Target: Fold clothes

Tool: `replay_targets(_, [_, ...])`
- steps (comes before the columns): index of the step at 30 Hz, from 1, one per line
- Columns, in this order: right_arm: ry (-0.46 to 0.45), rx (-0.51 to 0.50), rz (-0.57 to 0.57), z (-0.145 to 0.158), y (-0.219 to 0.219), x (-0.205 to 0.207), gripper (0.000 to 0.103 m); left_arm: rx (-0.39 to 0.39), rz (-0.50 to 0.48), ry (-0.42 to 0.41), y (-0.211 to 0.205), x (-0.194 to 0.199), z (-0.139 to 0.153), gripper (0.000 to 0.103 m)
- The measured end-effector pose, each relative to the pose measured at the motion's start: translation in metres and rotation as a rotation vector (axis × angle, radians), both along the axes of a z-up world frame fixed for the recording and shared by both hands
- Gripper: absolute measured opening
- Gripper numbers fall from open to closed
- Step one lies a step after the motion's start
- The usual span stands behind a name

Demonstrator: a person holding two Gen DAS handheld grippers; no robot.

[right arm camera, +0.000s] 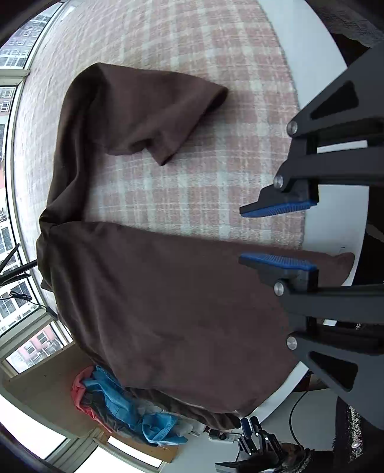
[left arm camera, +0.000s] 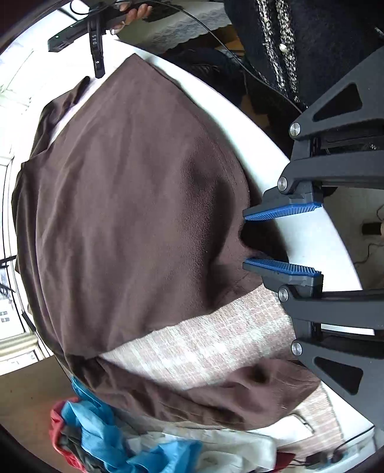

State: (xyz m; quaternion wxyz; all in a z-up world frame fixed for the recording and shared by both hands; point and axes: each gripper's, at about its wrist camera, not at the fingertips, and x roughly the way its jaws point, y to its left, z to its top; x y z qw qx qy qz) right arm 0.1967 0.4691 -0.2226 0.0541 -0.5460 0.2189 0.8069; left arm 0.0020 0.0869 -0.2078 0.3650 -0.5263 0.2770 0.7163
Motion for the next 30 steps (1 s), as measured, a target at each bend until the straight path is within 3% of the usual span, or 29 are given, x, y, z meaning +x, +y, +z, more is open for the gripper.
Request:
replay_targets(3, [-0.039, 0.036, 0.001, -0.007, -0.021, 0.010, 0.027, -0.046, -0.013, 0.074, 0.002, -0.003, -0.011, 0.027])
replay_targets(6, [-0.065, 0.090, 0.015, -0.009, -0.042, 0.016, 0.037, -0.010, 0.029, 0.090, -0.012, -0.008, -0.013, 0.004])
replay_targets(10, [-0.083, 0.151, 0.064, -0.010, -0.063, 0.011, 0.037, 0.059, 0.082, 0.112, -0.037, -0.004, 0.006, 0.004])
replay_targets(11, [-0.087, 0.166, 0.076, -0.011, -0.069, 0.010, 0.033, 0.080, 0.110, 0.105, -0.048, -0.001, 0.018, 0.004])
replay_targets(12, [-0.092, 0.182, 0.089, -0.011, -0.074, 0.009, 0.017, 0.114, 0.135, 0.108, -0.060, 0.004, 0.032, 0.004])
replay_targets(14, [-0.101, 0.213, 0.114, -0.011, -0.085, 0.007, 0.007, 0.192, 0.161, 0.107, -0.074, 0.019, 0.051, 0.004])
replay_targets(16, [-0.106, 0.227, 0.125, -0.011, -0.091, 0.005, 0.006, 0.185, 0.150, 0.085, -0.073, 0.022, 0.039, 0.004])
replay_targets(18, [-0.116, 0.228, 0.104, -0.010, -0.088, 0.005, 0.006, 0.127, 0.124, 0.079, -0.063, 0.020, 0.021, 0.004])
replay_targets(20, [-0.127, 0.220, 0.086, -0.008, -0.084, 0.004, 0.005, 0.124, 0.139, 0.046, -0.063, 0.016, 0.019, 0.004])
replay_targets(25, [-0.050, 0.214, 0.099, 0.035, -0.088, 0.009, 0.005, 0.193, 0.145, 0.117, -0.079, 0.023, 0.067, 0.004])
replay_targets(27, [-0.040, 0.240, 0.104, 0.042, -0.090, 0.012, 0.005, 0.194, 0.122, 0.079, -0.076, 0.027, 0.055, 0.004])
replay_targets(30, [-0.123, 0.236, 0.099, 0.020, -0.086, 0.009, 0.005, 0.161, 0.129, 0.011, -0.074, 0.023, 0.033, 0.004])
